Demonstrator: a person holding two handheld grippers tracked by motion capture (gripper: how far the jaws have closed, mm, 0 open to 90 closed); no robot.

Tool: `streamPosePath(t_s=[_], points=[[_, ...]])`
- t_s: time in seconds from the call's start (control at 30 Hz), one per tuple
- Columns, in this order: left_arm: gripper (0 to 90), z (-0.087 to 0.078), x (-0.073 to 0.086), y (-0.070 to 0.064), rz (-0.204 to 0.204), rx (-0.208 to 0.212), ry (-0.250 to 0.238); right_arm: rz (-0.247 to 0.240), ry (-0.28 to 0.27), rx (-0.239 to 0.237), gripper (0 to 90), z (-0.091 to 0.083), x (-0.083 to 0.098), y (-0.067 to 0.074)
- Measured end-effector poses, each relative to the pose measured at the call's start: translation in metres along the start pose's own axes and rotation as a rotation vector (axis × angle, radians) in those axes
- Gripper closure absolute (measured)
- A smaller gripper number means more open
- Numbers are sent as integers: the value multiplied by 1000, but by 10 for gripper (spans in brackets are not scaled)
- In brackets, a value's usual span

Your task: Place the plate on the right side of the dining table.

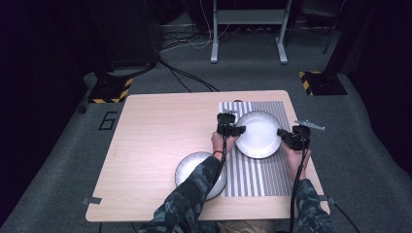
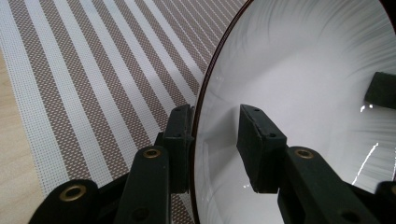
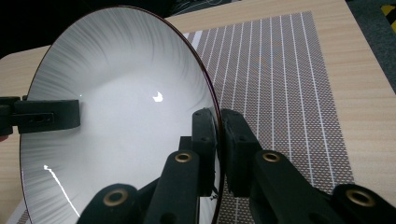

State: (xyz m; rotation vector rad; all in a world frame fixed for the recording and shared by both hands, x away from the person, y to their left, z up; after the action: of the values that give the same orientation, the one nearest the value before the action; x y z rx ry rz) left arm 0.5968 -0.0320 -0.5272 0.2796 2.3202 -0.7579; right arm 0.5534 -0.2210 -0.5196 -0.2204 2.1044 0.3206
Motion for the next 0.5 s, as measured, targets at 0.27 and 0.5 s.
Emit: streamPosePath(t_s=[0.27, 0.5], points=[[651, 8, 2, 5, 9, -31, 27, -7, 16, 21, 841, 9, 4, -3], [652, 12, 1, 6, -5, -53, 35, 6, 11, 30, 839, 15, 4, -6]])
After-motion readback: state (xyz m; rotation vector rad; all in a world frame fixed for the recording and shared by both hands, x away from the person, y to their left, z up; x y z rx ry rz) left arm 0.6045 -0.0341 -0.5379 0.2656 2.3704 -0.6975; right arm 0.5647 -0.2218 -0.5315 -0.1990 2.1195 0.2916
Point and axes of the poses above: each handheld gripper's, and its own axes: z roughly forward along the jaws, x roughly out of its underside, y roughly to its left, the point moved 8 cm from there along z, roughly forward along the jaws, and after that the axes turned 11 degrees about -z, right-handed, at the moved point
